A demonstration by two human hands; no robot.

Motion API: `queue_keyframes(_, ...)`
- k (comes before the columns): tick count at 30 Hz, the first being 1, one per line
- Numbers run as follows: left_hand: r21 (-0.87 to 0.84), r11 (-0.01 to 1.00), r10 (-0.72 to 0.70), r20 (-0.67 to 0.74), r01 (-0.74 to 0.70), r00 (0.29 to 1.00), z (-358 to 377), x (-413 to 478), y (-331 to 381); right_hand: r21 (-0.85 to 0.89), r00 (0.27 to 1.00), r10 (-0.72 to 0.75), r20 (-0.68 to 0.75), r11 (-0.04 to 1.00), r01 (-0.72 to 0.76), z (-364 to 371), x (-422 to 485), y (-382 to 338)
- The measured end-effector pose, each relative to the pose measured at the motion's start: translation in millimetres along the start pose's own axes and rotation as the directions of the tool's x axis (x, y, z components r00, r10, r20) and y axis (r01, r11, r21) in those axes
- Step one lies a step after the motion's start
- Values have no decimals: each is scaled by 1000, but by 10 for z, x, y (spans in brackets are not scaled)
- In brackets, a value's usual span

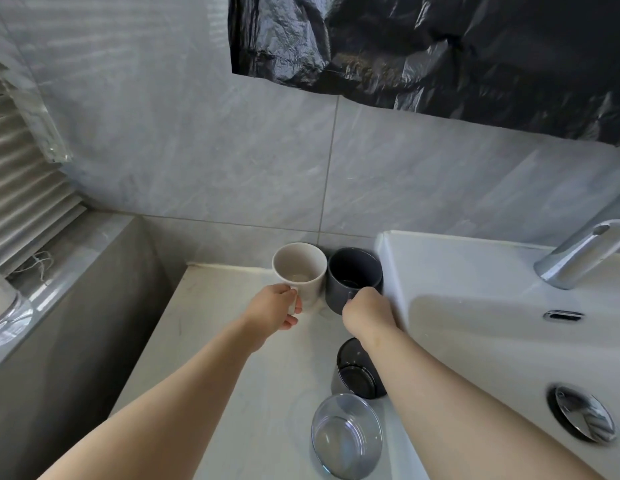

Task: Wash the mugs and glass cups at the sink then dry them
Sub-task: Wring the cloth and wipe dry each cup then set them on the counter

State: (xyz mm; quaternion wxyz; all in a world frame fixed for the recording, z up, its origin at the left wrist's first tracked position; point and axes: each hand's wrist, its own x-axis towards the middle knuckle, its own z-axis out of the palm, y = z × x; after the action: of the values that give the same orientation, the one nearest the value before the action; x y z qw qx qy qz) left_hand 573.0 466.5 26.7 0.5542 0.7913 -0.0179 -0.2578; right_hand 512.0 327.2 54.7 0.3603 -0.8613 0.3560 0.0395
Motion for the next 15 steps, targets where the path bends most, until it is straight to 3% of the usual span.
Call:
queue_keyframes(10, 7, 998, -59, -48, 59, 997, 53, -20, 54, -91, 999, -36, 20, 995, 38, -8, 8, -18)
queue_keyframes(15, -204, 969, -153, -58, 138, 986, 37, -80, 54, -128, 994, -111, 0, 986, 110, -27, -76, 43)
